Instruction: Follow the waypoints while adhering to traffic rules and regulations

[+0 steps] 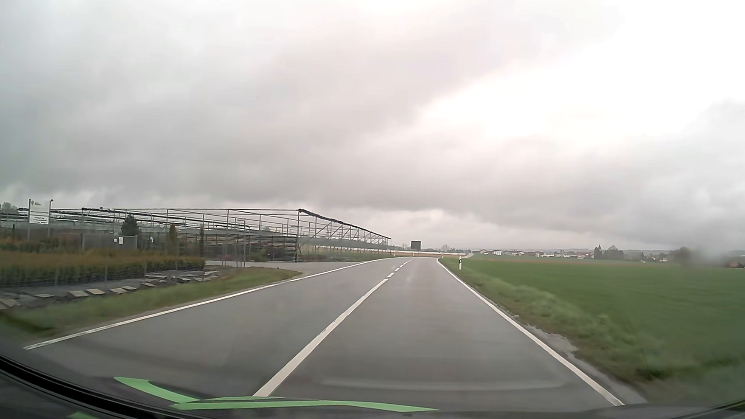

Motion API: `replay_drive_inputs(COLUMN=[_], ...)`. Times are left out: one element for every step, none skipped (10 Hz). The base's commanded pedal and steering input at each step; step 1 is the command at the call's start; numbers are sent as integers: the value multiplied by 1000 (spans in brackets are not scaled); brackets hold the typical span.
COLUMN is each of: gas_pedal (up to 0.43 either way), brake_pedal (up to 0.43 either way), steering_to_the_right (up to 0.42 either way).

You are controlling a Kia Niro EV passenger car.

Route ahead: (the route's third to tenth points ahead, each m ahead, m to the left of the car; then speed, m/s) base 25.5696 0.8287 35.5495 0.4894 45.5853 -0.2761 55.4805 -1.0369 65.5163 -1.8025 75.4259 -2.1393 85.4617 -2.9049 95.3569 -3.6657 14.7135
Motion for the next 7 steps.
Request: replay_drive_inputs(gas_pedal=[390, 390, 390, 390, 390, 378, 358], brake_pedal=[0, 0, 0, 0, 0, 0, 0], steering_to_the_right=[12, 12, 11, 8, 6, 4, 4])
